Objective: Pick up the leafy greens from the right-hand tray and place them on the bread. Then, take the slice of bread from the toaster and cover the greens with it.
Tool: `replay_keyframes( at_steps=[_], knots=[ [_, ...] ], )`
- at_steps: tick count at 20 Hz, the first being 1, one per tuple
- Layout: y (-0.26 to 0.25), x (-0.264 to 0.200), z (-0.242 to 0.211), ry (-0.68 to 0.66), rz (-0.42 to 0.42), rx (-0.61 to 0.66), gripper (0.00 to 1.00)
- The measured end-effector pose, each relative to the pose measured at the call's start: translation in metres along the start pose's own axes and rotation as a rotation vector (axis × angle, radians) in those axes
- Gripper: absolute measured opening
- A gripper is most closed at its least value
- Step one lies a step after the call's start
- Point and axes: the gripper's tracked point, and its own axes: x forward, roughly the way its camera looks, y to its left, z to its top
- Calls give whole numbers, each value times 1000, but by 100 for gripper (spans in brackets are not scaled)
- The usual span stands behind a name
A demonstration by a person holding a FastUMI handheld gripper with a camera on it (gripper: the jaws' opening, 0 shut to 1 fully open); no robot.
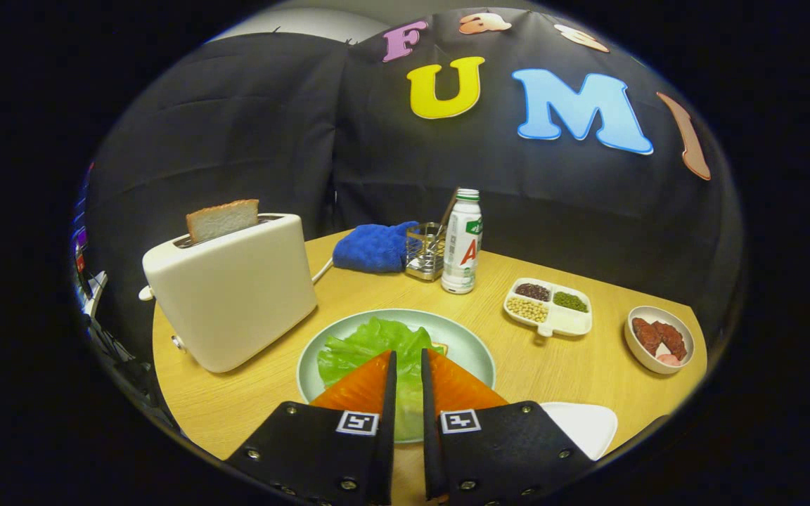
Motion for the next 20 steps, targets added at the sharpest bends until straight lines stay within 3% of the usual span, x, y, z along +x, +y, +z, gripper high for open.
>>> replay_keyframes(
  at_steps=[7,16,20],
  knots=[
    [24,-32,22,-107,-9,23,18],
    [101,-49,59,-203,102,-1,18],
    [134,-47,76,-228,159,24,24]
  ],
)
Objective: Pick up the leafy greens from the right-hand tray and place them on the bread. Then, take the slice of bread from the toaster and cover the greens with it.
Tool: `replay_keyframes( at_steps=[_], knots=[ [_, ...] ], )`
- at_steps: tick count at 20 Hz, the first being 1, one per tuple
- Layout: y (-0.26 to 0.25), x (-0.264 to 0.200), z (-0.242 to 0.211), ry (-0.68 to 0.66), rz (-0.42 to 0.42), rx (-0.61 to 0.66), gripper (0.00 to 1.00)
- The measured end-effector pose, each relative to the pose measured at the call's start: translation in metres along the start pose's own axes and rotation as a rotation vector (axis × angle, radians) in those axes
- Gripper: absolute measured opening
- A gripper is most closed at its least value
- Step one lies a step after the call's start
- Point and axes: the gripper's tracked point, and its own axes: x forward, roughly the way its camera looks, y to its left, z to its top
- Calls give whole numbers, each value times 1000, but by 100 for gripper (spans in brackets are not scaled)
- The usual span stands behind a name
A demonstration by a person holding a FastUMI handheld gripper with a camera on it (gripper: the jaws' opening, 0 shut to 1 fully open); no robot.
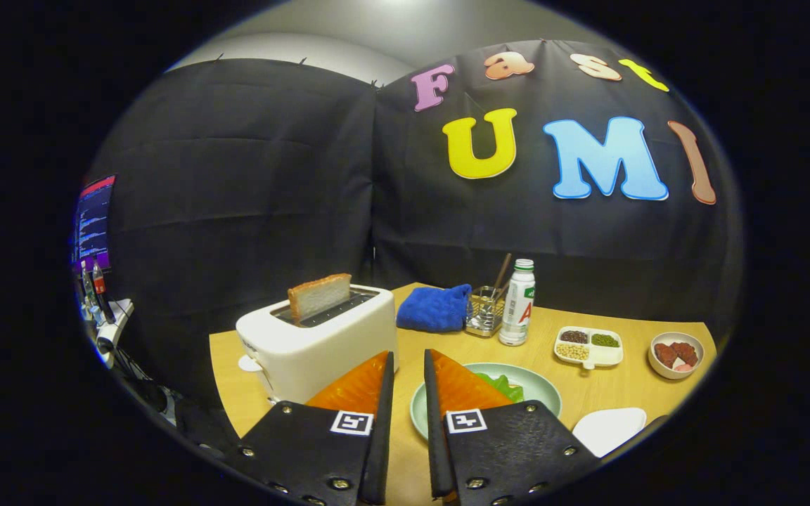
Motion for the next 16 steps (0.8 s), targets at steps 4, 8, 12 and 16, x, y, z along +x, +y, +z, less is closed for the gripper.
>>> replay_keyframes(
  at_steps=[4,8,12,16],
  knots=[
    [33,16,17,-18,50,15,29],
    [62,31,25,-17,74,42,29],
    [89,47,23,-12,76,93,45],
    [106,69,28,-14,44,88,45]
  ],
)
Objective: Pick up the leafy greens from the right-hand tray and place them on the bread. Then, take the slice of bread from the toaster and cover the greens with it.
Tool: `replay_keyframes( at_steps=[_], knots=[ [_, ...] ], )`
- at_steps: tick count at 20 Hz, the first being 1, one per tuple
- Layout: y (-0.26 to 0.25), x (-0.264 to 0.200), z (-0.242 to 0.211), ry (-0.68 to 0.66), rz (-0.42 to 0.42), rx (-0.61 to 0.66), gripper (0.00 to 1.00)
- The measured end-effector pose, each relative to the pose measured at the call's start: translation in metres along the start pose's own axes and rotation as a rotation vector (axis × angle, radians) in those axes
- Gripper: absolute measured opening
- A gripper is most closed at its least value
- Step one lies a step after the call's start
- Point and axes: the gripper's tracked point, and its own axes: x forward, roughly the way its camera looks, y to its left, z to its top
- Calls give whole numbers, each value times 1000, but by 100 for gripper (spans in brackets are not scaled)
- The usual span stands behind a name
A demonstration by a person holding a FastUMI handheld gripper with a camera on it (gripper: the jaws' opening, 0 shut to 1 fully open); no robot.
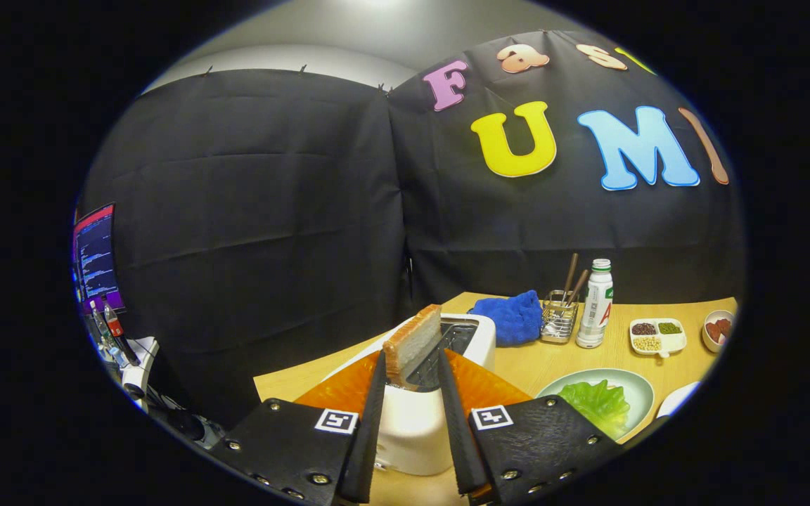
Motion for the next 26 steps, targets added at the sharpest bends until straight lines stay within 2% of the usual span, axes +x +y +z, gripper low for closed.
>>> replay_keyframes(
  at_steps=[4,7,10,12,13,16,17,26],
  knots=[
    [11,29,-10,35,-31,1,45],
    [6,42,-12,45,-102,-27,45],
    [7,55,-12,27,-109,-8,45],
    [8,56,-13,19,-96,10,15],
    [7,56,-12,18,-85,3,11],
    [5,47,1,-32,-82,5,11],
    [8,48,4,-40,-76,-1,1],
    [5,16,62,-142,-32,12,1]
  ],
)
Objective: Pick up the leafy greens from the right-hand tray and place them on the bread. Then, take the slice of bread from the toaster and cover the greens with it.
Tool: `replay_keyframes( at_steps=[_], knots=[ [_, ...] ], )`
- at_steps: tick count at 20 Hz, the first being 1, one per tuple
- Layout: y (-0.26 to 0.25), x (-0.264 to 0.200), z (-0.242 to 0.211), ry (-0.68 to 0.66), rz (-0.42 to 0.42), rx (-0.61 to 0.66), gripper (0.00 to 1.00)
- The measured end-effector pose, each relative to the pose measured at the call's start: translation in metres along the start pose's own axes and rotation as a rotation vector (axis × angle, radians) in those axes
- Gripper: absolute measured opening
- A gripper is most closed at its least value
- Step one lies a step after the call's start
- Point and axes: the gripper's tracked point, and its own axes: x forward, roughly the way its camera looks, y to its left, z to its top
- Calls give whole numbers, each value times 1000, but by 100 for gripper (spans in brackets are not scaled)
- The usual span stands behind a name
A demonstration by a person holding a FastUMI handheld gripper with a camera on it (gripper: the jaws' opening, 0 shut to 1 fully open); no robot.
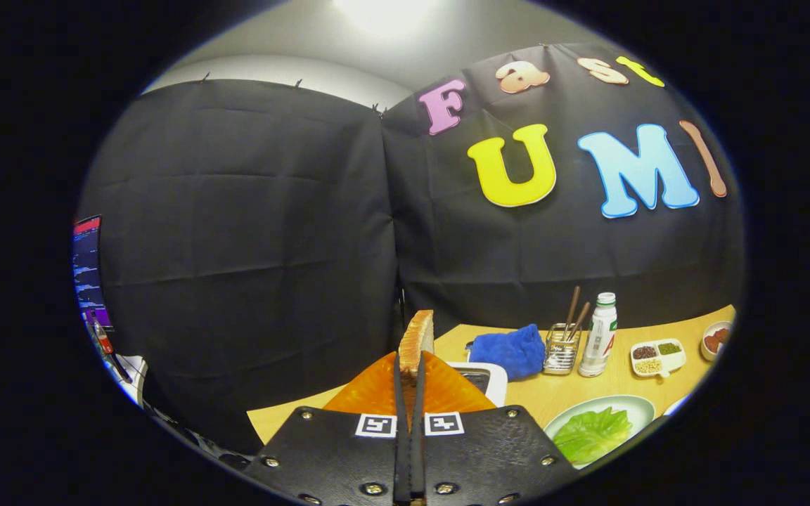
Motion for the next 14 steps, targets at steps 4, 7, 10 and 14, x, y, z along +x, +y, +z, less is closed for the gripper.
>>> replay_keyframes(
  at_steps=[4,7,10,14],
  knots=[
    [-8,-20,22,-34,7,30,1],
    [-26,-40,33,-66,-12,44,0],
    [-54,-61,34,-83,-64,55,0],
    [-89,-77,19,-64,-151,24,0]
  ],
)
